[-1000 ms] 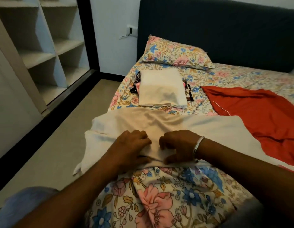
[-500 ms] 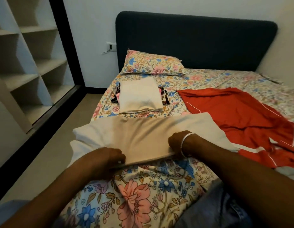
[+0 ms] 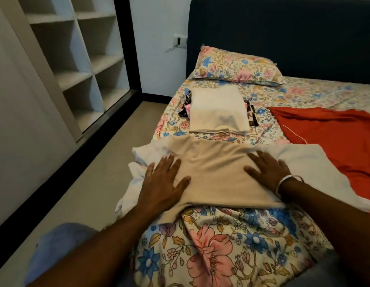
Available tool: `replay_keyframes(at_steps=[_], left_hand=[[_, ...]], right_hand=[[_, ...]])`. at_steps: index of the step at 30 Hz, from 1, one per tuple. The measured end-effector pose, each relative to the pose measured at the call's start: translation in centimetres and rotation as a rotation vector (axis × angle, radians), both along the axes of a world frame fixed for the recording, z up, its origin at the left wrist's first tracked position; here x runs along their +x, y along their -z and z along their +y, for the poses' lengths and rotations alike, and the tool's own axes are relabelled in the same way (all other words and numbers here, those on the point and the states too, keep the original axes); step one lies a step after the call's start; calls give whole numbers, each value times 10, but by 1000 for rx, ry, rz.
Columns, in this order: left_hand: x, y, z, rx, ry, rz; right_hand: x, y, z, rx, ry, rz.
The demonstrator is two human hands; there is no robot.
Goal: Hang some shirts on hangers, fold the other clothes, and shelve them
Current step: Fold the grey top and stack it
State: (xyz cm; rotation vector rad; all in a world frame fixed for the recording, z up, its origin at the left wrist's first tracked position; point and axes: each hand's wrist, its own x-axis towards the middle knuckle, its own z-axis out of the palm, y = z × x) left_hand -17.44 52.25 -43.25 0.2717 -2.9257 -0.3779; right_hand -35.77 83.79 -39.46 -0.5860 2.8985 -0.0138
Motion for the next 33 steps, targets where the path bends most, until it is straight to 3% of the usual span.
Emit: replay_keyframes(at_steps=[4, 7, 9, 11, 15, 20, 24, 28, 33], left_hand=[[0, -12, 1, 78, -45, 55], [2, -35, -21, 248, -307, 162], [9, -48, -51, 353, -481, 13], [22, -54, -74, 516, -498, -244], [42, -63, -85, 757, -400, -392], [55, -64, -89, 749, -416, -407], [82, -68, -81, 1049, -480, -318], [110, -72, -80, 1423, -363, -370], [110, -81, -78, 1611, -476, -244]], right_hand=[[-3, 5, -9, 31, 59, 34], [20, -8, -38, -61, -26, 200], [52, -31, -71, -273, -273, 249], [99, -53, -110, -392, -583, 167], [178, -46, -173, -156, -874, 19], [198, -17, -196, -167, -868, 281], [191, -11, -191, -235, -881, 349], [186, -33, -184, -234, -810, 130], [155, -70, -184, -357, -730, -178]])
